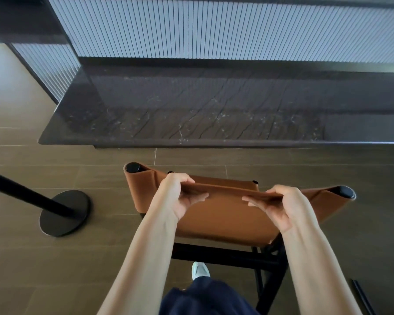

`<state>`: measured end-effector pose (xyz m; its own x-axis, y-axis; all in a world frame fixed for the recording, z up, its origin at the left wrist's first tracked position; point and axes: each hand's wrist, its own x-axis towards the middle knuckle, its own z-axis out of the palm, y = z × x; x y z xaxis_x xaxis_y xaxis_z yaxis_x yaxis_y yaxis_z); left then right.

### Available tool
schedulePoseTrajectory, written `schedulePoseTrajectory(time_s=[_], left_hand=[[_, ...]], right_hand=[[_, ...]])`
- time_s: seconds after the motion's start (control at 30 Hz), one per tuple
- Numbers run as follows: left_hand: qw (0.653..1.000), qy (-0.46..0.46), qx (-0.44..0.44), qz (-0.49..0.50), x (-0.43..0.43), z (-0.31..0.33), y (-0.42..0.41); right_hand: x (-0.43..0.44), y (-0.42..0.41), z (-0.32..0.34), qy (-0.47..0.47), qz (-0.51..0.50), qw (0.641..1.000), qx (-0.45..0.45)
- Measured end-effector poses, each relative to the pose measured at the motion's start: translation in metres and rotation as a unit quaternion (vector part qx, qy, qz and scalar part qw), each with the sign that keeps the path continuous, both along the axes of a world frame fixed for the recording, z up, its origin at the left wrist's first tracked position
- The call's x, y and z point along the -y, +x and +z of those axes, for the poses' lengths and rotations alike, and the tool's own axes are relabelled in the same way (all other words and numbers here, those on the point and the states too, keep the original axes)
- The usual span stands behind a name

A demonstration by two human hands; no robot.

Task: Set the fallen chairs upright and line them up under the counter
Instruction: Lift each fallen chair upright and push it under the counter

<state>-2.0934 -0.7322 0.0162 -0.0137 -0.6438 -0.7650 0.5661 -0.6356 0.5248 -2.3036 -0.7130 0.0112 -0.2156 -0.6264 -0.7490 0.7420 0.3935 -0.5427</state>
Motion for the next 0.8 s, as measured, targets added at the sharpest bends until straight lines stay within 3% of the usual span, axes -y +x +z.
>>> schedulePoseTrajectory(time_s=[0.8], left_hand=[[0.984,-0.052,0.032,0.17,0.143,-0.002,0.148]], right_hand=[[0.165,0.151,-0.008,-0.103,0.072,0.992,0.023]])
